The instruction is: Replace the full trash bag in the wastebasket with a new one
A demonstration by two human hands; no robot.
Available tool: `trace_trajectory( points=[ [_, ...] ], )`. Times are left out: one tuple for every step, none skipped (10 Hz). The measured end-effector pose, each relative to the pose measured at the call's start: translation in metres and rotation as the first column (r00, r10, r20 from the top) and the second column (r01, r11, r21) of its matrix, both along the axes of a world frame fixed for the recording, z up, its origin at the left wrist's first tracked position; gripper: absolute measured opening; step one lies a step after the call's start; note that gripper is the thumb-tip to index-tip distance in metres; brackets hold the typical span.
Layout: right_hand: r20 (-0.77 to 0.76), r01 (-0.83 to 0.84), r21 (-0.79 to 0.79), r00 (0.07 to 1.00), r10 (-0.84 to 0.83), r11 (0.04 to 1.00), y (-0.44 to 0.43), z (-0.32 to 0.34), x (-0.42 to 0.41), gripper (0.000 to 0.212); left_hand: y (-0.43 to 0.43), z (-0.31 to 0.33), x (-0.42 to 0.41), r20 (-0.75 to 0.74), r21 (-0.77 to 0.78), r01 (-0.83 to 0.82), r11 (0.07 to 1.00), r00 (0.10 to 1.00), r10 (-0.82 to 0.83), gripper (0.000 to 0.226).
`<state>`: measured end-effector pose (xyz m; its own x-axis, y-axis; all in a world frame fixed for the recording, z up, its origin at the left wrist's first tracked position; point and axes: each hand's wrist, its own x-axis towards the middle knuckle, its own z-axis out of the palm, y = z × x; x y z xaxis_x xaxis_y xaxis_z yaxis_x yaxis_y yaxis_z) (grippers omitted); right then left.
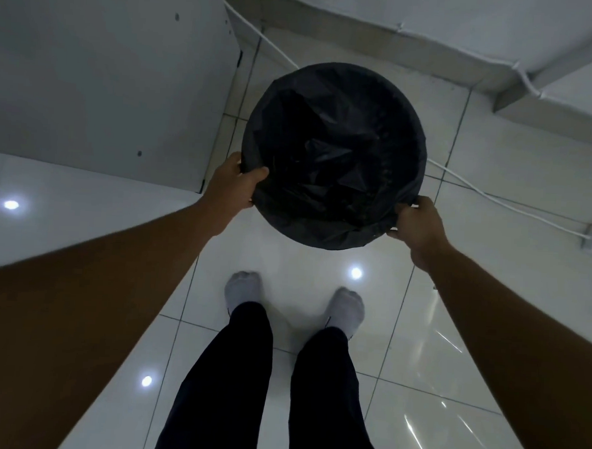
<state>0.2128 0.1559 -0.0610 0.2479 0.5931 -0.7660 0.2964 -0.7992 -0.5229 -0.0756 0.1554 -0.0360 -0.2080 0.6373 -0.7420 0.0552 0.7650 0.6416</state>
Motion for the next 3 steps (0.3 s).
trace_trajectory(
  points=[
    [-0.047,0.013,-0.056,0.999,-0.015,0.998,-0.007,0.003,-0.001,0.045,-0.01,0.003,-0.003,-0.04,-0.04,0.05,0.998,0.998,-0.051,0.039],
    [-0.017,-0.026,-0.096,1.0,0.024,0.995,-0.016,0.009,0.001,0.07,-0.021,0.011,-0.002,-0.141,-0.088,0.155,0.984,0.976,-0.166,0.063],
    [0.07,-0.123,-0.122,0.989,0.132,0.985,-0.023,0.026,0.009,0.08,-0.036,0.042,0.006,-0.2,-0.108,0.186,0.977,0.958,-0.204,0.076]
  ],
)
